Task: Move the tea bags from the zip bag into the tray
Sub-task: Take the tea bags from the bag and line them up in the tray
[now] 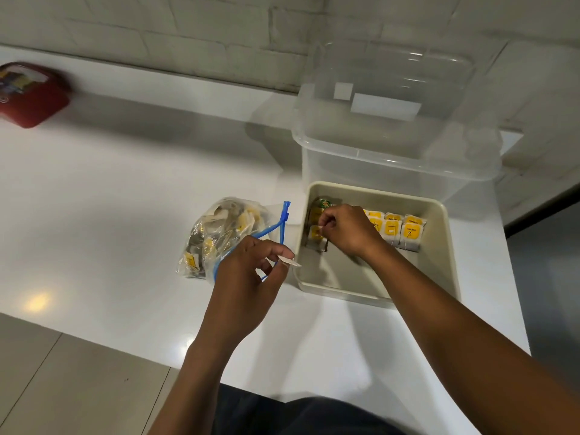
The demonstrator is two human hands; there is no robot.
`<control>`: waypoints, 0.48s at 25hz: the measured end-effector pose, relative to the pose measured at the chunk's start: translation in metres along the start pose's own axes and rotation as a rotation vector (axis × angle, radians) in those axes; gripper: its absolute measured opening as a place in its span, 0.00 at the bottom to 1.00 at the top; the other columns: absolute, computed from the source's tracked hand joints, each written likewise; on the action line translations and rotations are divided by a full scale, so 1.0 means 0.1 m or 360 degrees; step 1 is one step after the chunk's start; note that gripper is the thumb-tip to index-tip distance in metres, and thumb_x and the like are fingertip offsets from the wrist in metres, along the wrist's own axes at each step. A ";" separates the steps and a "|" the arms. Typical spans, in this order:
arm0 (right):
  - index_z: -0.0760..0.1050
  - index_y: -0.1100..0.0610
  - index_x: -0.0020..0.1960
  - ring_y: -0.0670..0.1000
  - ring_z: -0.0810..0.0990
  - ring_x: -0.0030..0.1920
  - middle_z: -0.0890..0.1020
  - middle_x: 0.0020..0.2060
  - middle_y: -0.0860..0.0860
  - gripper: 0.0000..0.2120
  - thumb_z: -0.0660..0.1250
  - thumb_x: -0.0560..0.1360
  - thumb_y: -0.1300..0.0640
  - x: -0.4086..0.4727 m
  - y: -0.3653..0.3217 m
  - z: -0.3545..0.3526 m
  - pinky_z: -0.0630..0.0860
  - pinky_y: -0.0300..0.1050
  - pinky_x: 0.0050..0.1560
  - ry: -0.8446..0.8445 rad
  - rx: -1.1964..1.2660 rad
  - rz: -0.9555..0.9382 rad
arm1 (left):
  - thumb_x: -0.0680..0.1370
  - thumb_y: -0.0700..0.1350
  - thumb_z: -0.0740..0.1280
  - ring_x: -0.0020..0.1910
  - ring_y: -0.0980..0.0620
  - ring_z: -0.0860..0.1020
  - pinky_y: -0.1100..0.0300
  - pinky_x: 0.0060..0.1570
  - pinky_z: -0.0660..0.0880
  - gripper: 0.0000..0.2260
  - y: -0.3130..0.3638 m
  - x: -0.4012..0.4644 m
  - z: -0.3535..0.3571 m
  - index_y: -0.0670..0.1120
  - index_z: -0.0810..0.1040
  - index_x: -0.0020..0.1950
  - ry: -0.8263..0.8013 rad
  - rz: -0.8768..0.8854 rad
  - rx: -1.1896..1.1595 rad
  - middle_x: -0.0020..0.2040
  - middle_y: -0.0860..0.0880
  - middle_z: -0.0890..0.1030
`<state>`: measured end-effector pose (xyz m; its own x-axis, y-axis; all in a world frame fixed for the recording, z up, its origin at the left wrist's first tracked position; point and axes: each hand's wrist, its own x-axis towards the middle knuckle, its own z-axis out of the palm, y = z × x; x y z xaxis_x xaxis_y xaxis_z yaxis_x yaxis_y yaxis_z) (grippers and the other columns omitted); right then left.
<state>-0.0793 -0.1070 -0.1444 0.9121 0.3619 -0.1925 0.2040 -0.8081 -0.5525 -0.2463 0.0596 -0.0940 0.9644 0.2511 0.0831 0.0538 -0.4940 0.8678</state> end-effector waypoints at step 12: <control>0.82 0.50 0.46 0.52 0.82 0.43 0.84 0.41 0.49 0.04 0.70 0.72 0.55 0.04 -0.03 0.04 0.79 0.45 0.42 0.0258 -0.0049 0.0089 | 0.76 0.41 0.72 0.41 0.55 0.79 0.57 0.36 0.77 0.08 -0.01 0.02 -0.03 0.56 0.83 0.47 0.0019 0.0005 0.0020 0.45 0.57 0.78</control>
<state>-0.0782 -0.1012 -0.1464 0.9673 0.2382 -0.0875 0.1599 -0.8398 -0.5188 -0.2455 0.0625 -0.0934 0.9615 0.2593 0.0914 0.0544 -0.5053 0.8612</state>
